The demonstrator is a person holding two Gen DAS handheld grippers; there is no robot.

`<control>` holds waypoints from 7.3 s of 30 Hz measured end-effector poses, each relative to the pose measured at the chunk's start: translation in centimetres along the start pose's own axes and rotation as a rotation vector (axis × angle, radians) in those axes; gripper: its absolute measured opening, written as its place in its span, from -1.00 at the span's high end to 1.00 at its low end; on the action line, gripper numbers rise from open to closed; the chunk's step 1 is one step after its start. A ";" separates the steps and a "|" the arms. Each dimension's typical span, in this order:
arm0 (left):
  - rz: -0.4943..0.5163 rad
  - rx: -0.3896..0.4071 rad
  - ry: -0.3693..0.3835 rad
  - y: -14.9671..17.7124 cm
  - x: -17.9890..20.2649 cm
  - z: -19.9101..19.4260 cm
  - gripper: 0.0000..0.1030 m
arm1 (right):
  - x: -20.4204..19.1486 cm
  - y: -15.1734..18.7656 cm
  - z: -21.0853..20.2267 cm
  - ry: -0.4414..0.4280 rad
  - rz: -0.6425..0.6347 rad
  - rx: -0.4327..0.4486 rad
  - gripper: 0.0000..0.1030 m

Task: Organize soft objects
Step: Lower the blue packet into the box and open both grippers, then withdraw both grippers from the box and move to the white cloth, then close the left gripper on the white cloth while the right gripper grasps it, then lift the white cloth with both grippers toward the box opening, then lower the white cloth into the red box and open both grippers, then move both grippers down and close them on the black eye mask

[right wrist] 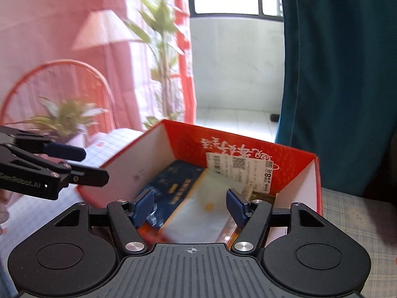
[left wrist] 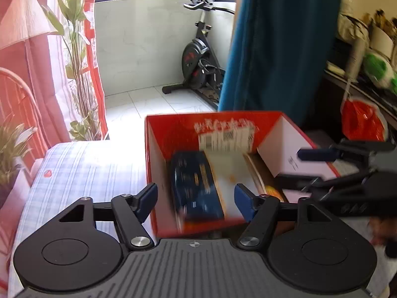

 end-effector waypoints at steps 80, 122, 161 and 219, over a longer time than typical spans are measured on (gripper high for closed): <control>-0.240 0.106 0.244 10.3 3.2 -3.8 0.44 | 1.1 8.9 -7.8 -0.184 0.203 0.015 0.57; -0.065 0.134 0.098 -9.0 -0.3 7.8 0.44 | 8.1 -7.6 4.3 0.023 0.099 0.132 0.59; 0.018 0.009 0.039 -6.6 0.3 5.9 -0.80 | 9.2 -3.9 3.5 0.211 0.123 0.042 -0.91; -0.145 -0.192 0.101 18.4 4.4 -0.8 0.22 | -1.8 18.8 -4.4 -0.062 0.097 -0.101 0.36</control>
Point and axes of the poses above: each gripper's, at about its wrist camera, not at the fingertips, and z roughly the way its jaws point, x to its right, y to its underside, the point moved 6 cm from there along z, roughly the way its jaws point, and after that the axes turned 4 degrees about z, right-handed, at the moved point
